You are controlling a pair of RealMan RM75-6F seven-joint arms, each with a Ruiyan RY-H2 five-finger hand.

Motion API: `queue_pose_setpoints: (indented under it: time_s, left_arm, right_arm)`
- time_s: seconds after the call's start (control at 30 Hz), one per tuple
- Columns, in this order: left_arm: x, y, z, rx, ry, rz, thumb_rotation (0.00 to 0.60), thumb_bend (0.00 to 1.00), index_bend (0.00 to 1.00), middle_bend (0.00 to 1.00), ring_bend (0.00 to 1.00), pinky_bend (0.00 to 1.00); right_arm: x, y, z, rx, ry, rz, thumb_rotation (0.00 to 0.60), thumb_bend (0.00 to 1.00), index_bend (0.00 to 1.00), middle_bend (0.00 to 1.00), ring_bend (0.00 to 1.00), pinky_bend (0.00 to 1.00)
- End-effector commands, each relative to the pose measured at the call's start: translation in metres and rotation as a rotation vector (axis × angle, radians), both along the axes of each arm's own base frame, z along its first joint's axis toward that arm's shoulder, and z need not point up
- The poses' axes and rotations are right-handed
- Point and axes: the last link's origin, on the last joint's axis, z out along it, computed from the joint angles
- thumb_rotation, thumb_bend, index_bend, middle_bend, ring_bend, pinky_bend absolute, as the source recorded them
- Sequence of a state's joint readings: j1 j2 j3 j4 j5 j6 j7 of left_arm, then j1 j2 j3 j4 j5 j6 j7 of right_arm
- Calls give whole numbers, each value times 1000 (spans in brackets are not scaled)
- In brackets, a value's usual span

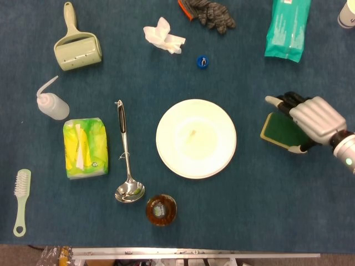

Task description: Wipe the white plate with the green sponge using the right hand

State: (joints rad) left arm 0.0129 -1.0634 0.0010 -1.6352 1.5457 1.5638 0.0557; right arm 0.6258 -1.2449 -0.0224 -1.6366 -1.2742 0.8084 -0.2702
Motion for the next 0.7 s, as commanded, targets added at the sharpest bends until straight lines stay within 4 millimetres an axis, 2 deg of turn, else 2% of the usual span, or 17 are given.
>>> queue_pose_setpoints:
  time_s: [0.03,0.33,0.7]
  left_arm:
    - [0,1,-1,-6,-3,-5,600,367,308,269,182,175]
    - [-3,2,-1,-13,0,-5,600,367,308,268,182,175]
    - [-9,3,-4,-28,1,-2,600,367,308,268,182,175]
  right_arm:
    - [4,8,4,-60,52,-44,527,0,154,172,113,387]
    - [7,10,-7,-58,75,-93,530,0,155,146,111,387]
    - [15,15,-13,-43,126,-145,529,0,210,159,112,387]
